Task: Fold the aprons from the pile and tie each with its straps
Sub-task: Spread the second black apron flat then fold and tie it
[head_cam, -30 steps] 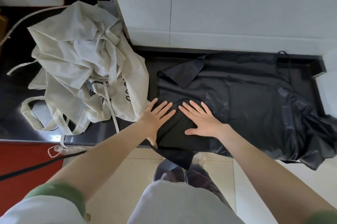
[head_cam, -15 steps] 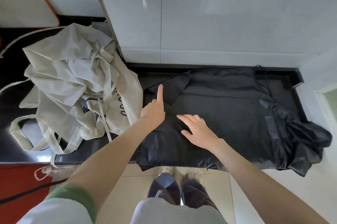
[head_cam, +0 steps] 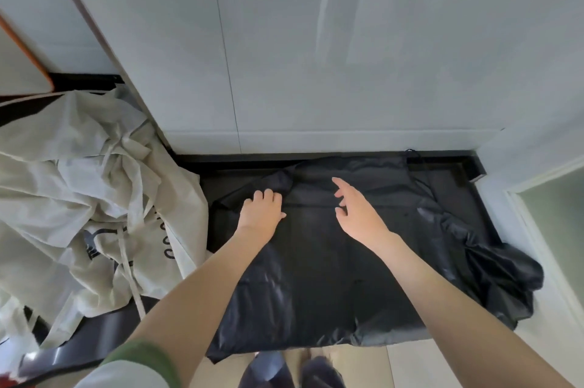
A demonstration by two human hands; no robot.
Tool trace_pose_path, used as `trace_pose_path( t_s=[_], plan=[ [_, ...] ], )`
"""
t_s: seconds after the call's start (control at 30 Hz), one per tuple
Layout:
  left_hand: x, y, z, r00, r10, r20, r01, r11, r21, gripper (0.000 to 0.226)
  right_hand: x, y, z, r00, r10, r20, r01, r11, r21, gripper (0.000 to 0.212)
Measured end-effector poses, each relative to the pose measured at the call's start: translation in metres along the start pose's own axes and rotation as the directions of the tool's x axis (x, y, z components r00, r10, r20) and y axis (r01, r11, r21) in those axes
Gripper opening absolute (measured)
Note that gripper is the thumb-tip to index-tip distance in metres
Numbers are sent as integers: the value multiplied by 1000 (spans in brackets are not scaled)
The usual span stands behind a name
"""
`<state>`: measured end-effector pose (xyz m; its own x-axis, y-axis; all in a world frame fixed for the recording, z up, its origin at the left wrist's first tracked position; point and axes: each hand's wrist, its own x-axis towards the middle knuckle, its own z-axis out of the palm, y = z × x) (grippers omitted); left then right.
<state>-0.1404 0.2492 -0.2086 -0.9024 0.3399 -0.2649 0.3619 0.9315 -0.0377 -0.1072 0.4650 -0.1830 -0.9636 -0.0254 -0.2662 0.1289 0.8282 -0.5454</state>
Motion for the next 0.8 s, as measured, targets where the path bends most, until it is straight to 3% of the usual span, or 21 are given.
trace_pose_path(
  t_s=[0.1, 0.2, 0.33, 0.4, 0.47, 0.53, 0.6, 0.7, 0.8],
  plan=[
    [5, -1, 2, 988, 151, -17, -149, 984, 93, 40, 11, 1, -6, 993, -112, -33, 110, 993, -41, 62],
    [6, -8, -6, 989, 140, -55, -141, 990, -6, 35, 28, -3, -11, 984, -172, -56, 162, 977, -138, 71],
    [4, -24, -20, 939, 148, -310, -210, 961, -178, 33, 44, -9, -18, 988, -152, 29, 154, 979, -132, 77],
    [1, -29, -24, 947, 164, -278, -238, 935, -262, 25, 49, -9, -17, 982, -140, 125, 159, 976, -151, 76],
    [1, -27, -20, 980, 124, -154, -164, 944, -286, 28, 53, -6, -13, 977, -119, 177, 152, 971, -182, 75],
    [3, -24, -10, 998, 59, -25, -63, 973, -220, 51, 56, -4, -7, 977, -136, 165, 173, 957, -235, 74],
    [6, -18, -2, 999, 30, 38, -26, 995, -101, 51, 61, -7, -1, 968, -222, 116, 248, 914, -320, 74],
    [3, -15, 1, 994, 105, 21, -104, 993, -49, 36, 70, -11, 8, 900, -433, 38, 395, 778, -488, 84],
    [-2, -25, -7, 991, 99, -90, -113, 980, -162, 22, 77, -17, 16, 858, -512, -43, 396, 713, -579, 87]
  ],
)
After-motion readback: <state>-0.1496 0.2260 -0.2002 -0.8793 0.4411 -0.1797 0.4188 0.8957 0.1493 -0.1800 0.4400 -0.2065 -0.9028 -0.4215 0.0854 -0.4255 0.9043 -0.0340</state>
